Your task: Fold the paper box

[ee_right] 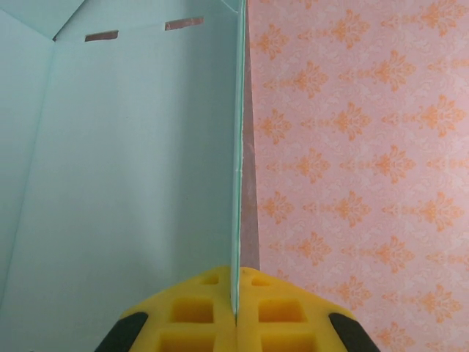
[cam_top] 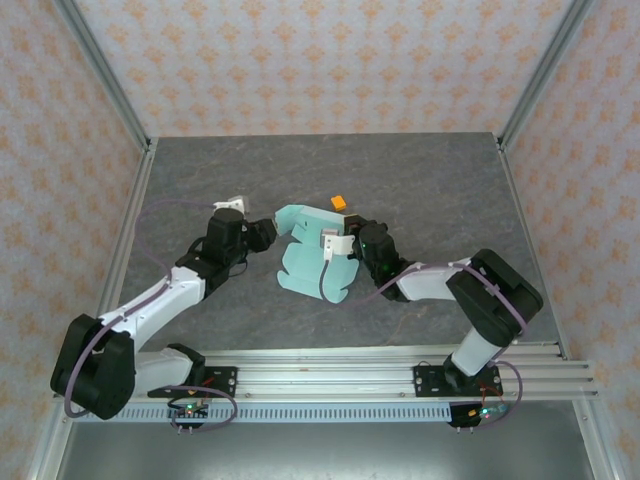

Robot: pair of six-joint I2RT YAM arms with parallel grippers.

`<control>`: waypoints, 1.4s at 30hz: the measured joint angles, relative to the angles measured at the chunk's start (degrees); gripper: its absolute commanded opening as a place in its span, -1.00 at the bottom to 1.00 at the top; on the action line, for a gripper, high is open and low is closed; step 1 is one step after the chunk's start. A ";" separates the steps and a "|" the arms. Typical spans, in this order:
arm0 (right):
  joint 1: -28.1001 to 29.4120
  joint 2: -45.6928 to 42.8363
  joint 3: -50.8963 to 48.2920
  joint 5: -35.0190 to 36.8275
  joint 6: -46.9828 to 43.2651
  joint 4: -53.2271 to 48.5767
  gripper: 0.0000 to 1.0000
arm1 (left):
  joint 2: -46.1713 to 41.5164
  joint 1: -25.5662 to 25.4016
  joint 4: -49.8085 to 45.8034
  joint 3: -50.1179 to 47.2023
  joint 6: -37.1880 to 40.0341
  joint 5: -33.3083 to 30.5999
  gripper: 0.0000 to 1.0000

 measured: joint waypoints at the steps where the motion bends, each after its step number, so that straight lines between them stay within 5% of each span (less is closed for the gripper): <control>1: 0.13 0.22 0.00 0.04 -0.11 0.22 -1.00 | 1.01 0.00 0.04 1.22 0.46 1.44 0.00; 8: 0.96 1.09 0.00 0.68 -0.63 1.51 -1.00 | 9.84 -0.02 -1.55 11.37 1.73 9.44 0.02; 17: 1.07 1.40 0.00 1.20 -0.66 1.95 -1.00 | 19.54 -0.26 -8.98 23.02 3.50 10.21 0.04; 30: 1.16 2.14 0.00 2.21 -0.66 2.49 -1.00 | 26.82 -2.78 -13.46 28.02 4.20 11.85 0.05; 42: 1.18 2.78 -0.07 3.48 -0.66 3.58 -1.00 | 27.50 -2.78 -10.84 27.85 -2.82 12.31 0.09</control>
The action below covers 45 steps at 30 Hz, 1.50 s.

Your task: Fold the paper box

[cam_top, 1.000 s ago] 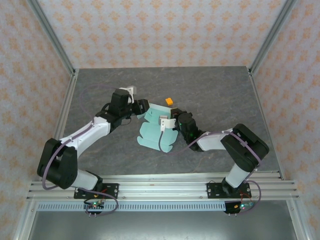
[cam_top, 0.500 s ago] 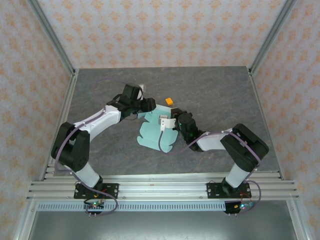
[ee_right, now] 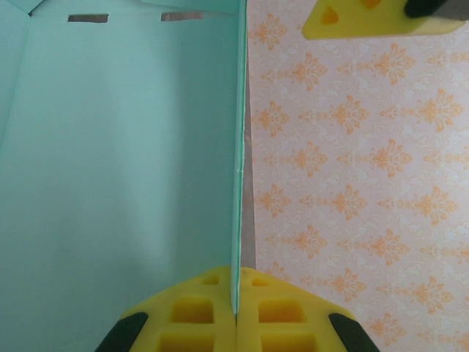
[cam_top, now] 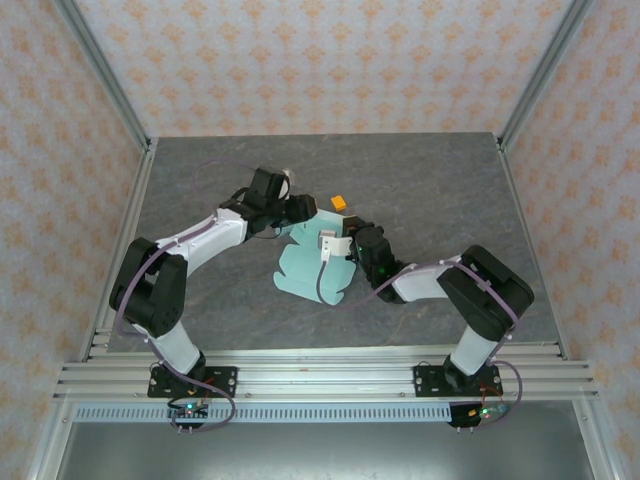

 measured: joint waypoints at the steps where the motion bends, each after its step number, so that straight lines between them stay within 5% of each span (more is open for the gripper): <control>1: 0.00 0.00 0.00 0.02 0.00 0.00 -1.00 | 0.00 0.00 0.28 -0.09 -0.50 -0.15 0.10; 12: 0.37 0.00 0.00 0.00 -0.42 0.42 -1.00 | 0.02 -0.22 1.05 -1.03 -2.27 -2.23 0.25; 33: 0.37 0.33 0.00 1.29 -0.90 1.38 -1.00 | 0.02 0.20 8.20 -4.46 -10.08 0.96 -0.18; 45: 0.37 0.33 0.00 1.46 -1.25 1.64 -1.00 | -6.29 0.11 5.95 -8.44 -5.84 -3.67 0.20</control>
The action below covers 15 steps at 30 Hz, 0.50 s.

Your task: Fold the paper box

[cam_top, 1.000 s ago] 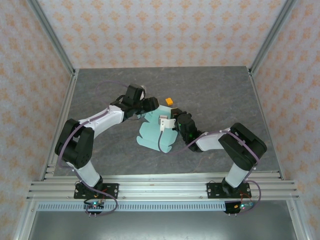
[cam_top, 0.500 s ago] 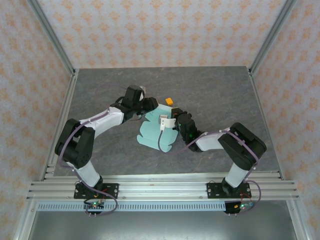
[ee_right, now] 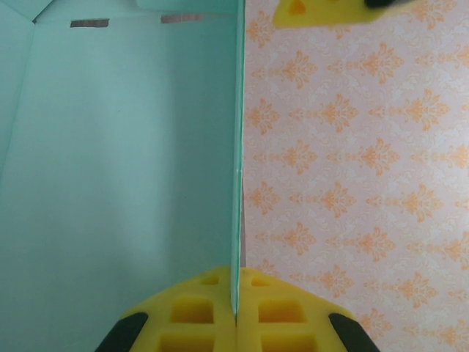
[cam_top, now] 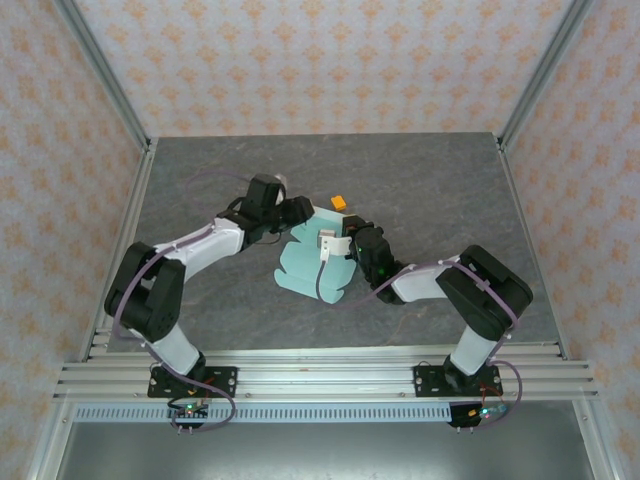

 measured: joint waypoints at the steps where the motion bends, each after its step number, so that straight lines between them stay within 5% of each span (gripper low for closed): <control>1: 0.00 0.00 0.00 0.00 0.00 0.00 -1.00 | -1.62 0.00 -0.57 -0.81 0.68 -0.85 0.21; 9: -0.02 -0.02 0.00 0.00 0.11 -0.48 -1.00 | -13.86 0.39 2.32 -14.25 5.42 -4.87 0.23; 15: -0.44 -0.35 0.00 -0.26 1.77 -1.60 -1.00 | -10.60 0.46 6.71 -21.16 8.96 -3.34 0.20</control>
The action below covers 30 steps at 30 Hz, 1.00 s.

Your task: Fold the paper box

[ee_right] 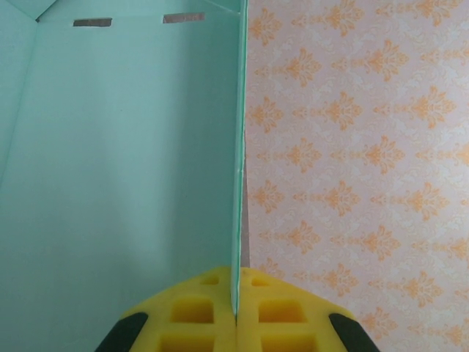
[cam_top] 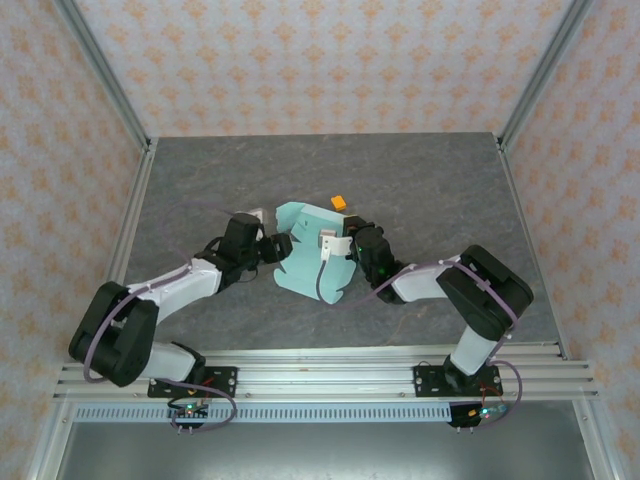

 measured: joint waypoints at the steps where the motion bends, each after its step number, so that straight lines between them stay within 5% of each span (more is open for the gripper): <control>1: -0.13 -0.37 0.09 -0.22 0.59 -0.90 -1.00 | 0.74 0.00 0.37 -0.07 0.26 0.13 0.20; 20: -8.85 -16.26 20.39 -18.36 29.51 -50.14 -1.00 | 5.73 0.00 5.27 4.04 13.55 1.90 0.18; 30: -9.20 -16.28 23.76 -23.69 35.45 -61.81 -1.00 | 5.70 0.00 5.62 6.67 19.21 3.06 0.19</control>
